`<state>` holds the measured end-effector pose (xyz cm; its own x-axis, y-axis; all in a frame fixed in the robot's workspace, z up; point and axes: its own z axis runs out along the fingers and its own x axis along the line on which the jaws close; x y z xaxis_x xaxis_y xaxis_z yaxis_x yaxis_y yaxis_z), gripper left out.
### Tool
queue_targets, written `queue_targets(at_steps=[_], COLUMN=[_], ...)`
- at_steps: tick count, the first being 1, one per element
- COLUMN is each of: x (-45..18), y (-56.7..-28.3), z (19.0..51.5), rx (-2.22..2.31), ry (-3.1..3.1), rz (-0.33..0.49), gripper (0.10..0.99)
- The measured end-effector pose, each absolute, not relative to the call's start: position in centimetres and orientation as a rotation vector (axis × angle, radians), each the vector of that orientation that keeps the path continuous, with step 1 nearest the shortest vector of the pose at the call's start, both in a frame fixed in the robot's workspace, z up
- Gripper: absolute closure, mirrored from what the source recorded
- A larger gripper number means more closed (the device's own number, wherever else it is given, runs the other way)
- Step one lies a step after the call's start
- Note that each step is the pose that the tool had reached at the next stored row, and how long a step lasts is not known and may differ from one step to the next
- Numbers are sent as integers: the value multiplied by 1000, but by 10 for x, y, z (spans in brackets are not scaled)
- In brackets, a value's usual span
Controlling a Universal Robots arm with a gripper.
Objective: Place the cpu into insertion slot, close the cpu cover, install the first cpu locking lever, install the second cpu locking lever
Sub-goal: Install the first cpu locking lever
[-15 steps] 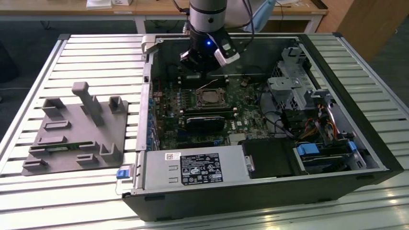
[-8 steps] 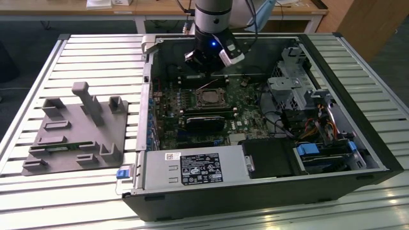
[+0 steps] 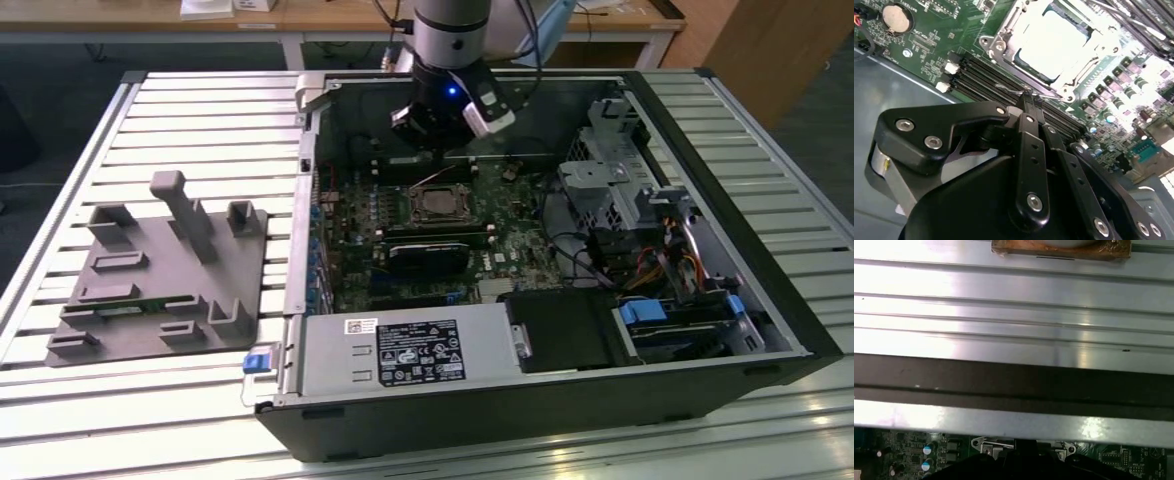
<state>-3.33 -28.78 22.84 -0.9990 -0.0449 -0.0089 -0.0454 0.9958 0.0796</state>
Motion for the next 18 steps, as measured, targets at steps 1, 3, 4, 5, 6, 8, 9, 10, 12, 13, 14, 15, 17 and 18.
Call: queue_targets(at_steps=[1,3,4,5,6,8,9,10,12,13,14,15,17,18], x=[-32,-30,-29,-28,-27,-24,-23,-22,-21,-21,-20,-20,-19,-18], y=[-288,-287,-287,-287,-286,-286,-286,-286,-286,-286,-286,-286,-286,-286], z=[228,227,227,226,226,224,223,222,220,219,217,216,214,213], rx=[-71,-71,-71,-71,-71,-71,-71,-71,-71,-71,-71,-71,-71,-71], ry=[3131,3131,3131,3131,3131,3131,3131,3131,3132,3132,3132,3132,3132,3132], rz=[125,125,125,125,125,125,124,124,122,121,119,117,114,111], gripper=[980,980,980,980,980,980,980,980,980,980,980,980,980,980])
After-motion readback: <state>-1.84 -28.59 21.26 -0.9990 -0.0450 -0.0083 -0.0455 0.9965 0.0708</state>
